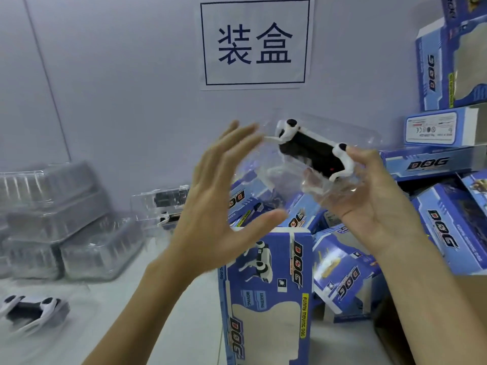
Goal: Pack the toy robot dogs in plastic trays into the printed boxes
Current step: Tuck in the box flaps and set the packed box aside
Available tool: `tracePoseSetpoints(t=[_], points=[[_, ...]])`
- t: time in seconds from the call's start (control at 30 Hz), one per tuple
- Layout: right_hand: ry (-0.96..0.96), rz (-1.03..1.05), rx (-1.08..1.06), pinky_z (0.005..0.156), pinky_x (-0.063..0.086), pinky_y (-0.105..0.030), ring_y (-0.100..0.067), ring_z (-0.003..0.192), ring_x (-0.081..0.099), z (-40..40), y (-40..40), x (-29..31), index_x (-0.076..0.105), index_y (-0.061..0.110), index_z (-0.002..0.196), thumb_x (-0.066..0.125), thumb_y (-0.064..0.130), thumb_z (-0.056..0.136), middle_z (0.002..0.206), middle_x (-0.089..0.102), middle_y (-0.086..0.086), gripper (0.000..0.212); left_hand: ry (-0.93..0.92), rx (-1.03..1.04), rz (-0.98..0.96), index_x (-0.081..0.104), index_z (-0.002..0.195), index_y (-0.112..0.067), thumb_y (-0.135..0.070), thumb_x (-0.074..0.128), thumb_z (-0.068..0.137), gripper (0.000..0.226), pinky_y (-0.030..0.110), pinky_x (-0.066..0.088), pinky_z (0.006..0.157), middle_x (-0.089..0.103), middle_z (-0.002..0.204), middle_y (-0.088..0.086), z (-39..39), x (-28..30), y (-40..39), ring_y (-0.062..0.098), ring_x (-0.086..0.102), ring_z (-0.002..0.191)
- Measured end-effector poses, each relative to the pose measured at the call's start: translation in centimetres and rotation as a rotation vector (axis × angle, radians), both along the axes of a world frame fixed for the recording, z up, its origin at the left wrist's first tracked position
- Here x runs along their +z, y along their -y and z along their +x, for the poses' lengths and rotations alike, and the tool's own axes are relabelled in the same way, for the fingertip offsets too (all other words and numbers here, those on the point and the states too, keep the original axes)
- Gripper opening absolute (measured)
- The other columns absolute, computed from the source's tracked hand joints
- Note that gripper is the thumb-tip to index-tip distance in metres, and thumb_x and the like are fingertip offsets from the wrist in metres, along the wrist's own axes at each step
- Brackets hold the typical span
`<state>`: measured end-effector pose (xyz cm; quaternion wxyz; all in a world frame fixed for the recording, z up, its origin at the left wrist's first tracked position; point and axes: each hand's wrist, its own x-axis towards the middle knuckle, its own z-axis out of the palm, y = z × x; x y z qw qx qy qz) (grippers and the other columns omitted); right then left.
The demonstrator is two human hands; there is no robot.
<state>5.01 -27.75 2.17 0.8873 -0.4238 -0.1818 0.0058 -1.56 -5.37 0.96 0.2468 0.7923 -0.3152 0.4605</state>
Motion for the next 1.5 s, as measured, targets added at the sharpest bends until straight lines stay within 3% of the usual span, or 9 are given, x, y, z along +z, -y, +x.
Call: tracePoseSetpoints(t=[0.2, 0.33, 0.47, 0.6, 0.73, 0.93, 1.1, 1.37, 1.5], points=[[0.038, -0.012, 0.030, 0.089, 0.062, -0.051, -0.035, 0.100, 0.075, 0.9, 1.3, -1.0, 0.080, 0.019, 0.101, 0.071, 0.030, 0.087, 0.127, 0.071, -0.020, 0.020, -0.659, -0.348, -0.598, 0.059, 0.138, -0.041, -0.065, 0.081, 0.079, 0.067, 0.042, 0.065, 0.083, 0.057, 0.150, 0.002, -2.2, -9.3, -2.1, 0.030, 0.063, 0.132], [-0.002, -0.022, 0.128, 0.078, 0.063, -0.040, -0.038, 0.114, 0.065, 1.1, 1.0, -2.4, 0.059, 0.007, 0.140, 0.068, 0.030, 0.089, 0.133, 0.067, -0.022, 0.057, -0.727, -0.332, -0.700, 0.064, 0.119, -0.053, -0.059, 0.091, 0.069, 0.058, 0.032, 0.065, 0.072, 0.074, 0.126, -0.003, -2.1, -11.2, -1.7, 0.024, 0.075, 0.111], [-0.021, -0.104, 0.203, 0.108, 0.051, -0.049, -0.039, 0.120, 0.064, 1.5, 0.7, -2.7, 0.053, 0.010, 0.147, 0.069, 0.030, 0.091, 0.146, 0.058, -0.020, 0.062, -0.746, -0.333, -0.789, 0.062, 0.108, -0.062, -0.060, 0.096, 0.059, 0.061, 0.033, 0.065, 0.066, 0.077, 0.120, -0.008, -2.2, -11.5, -1.9, 0.023, 0.079, 0.100], [0.051, -0.277, 0.144, 0.103, 0.051, -0.065, -0.041, 0.089, 0.069, 1.6, 0.1, -1.7, 0.062, 0.004, 0.136, 0.075, 0.029, 0.087, 0.131, 0.071, -0.013, 0.057, -0.744, -0.347, -0.798, 0.062, 0.105, -0.063, -0.060, 0.097, 0.057, 0.059, 0.033, 0.065, 0.065, 0.074, 0.121, -0.011, -2.5, -11.6, -2.0, 0.023, 0.078, 0.102], [0.098, -0.327, 0.144, 0.068, 0.065, -0.048, -0.014, 0.053, 0.065, 1.5, -0.3, -0.7, 0.050, 0.010, 0.144, 0.080, 0.025, 0.086, 0.116, 0.077, -0.006, 0.066, -0.739, -0.335, -0.801, 0.060, 0.102, -0.054, -0.063, 0.095, 0.058, 0.056, 0.034, 0.065, 0.064, 0.072, 0.122, -0.013, -2.3, -11.7, -1.5, 0.024, 0.078, 0.104], [0.172, -0.289, 0.167, 0.050, 0.056, -0.029, -0.022, 0.062, 0.070, 1.0, -0.7, -1.6, 0.050, 0.039, 0.143, 0.073, 0.021, 0.093, 0.116, 0.077, -0.009, 0.058, -0.789, -0.320, -0.867, 0.057, 0.117, -0.042, -0.073, 0.083, 0.064, 0.066, 0.033, 0.065, 0.070, 0.074, 0.119, -0.002, -1.9, -10.8, -0.5, 0.018, 0.077, 0.103], [0.186, -0.144, 0.045, 0.062, 0.061, -0.033, -0.029, 0.092, 0.075, -0.7, -2.7, -3.6, 0.047, 0.041, 0.140, 0.075, 0.020, 0.089, 0.120, 0.074, -0.012, 0.062, -0.774, -0.360, -1.043, 0.045, 0.146, -0.038, -0.106, 0.055, 0.048, 0.119, 0.066, 0.033, 0.118, 0.075, 0.127, -0.005, -1.2, -7.7, -1.3, 0.028, 0.066, 0.128], [0.228, -0.512, -0.082, 0.092, 0.058, -0.053, -0.032, 0.104, 0.074, -2.8, -4.7, -4.5, 0.034, 0.043, 0.140, 0.073, 0.065, 0.071, 0.107, 0.074, 0.000, 0.082, -0.749, -0.448, -1.185, 0.050, 0.146, -0.033, -0.040, 0.086, 0.078, 0.077, 0.054, 0.057, 0.099, 0.078, 0.119, 0.008, 0.7, -2.6, -2.5, 0.036, 0.075, 0.111], [0.170, -0.544, -0.074, 0.066, 0.064, -0.035, -0.022, 0.094, 0.078, -3.0, -4.2, -4.9, 0.034, 0.039, 0.145, 0.067, 0.066, 0.080, 0.108, 0.074, 0.007, 0.077, -0.646, -0.455, -1.206, 0.061, 0.136, -0.027, -0.029, 0.084, 0.077, 0.063, 0.038, 0.064, 0.082, 0.080, 0.109, 0.010, 0.9, -2.0, -2.2, 0.034, 0.077, 0.104]])
